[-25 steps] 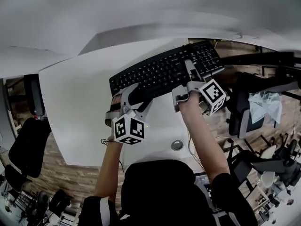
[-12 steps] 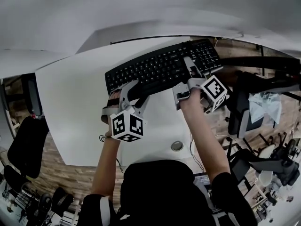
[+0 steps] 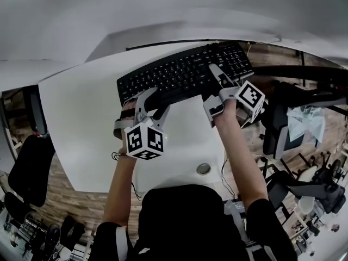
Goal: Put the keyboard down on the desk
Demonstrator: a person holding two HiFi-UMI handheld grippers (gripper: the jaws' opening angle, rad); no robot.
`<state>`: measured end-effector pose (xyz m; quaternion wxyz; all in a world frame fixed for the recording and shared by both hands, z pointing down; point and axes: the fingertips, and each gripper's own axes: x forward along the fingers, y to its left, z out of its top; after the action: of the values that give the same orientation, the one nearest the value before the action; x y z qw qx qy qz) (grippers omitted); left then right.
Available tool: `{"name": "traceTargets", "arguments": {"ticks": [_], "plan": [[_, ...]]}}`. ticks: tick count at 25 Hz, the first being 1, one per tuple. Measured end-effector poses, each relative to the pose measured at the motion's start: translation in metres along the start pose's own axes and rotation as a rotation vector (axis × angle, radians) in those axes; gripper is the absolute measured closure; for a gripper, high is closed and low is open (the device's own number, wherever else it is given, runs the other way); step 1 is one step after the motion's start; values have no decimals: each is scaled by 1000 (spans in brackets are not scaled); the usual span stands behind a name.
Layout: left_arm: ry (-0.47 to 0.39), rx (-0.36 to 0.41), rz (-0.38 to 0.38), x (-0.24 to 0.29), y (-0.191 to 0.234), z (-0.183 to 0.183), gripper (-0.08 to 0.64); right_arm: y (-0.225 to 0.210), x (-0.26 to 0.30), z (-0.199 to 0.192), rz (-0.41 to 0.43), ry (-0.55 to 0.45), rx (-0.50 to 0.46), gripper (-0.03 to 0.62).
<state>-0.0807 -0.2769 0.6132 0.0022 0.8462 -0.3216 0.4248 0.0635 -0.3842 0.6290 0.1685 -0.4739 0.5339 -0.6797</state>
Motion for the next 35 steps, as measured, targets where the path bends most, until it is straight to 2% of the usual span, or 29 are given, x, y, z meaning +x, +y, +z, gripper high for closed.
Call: {"name": "traceTargets", "arguments": {"ticks": [8,23,29,33,35], "plan": [[8,22,-11,8,4,-4,313,-5,-6,-7,-8,43,-17,483],[5,140,-40,17,15,-18,311,-21,-35,-23,-36,188,-61,477],[38,196,-31,22,19,-25,310,-32,-48,-39,-71,281,-110,483],[51,205,-37,24,19,-29,302,-43,-53,-46,-99,297,-123,488],[67,177,-58,26,17,-32,293,-47,-53,-45,-110,294,-119,495]]}}
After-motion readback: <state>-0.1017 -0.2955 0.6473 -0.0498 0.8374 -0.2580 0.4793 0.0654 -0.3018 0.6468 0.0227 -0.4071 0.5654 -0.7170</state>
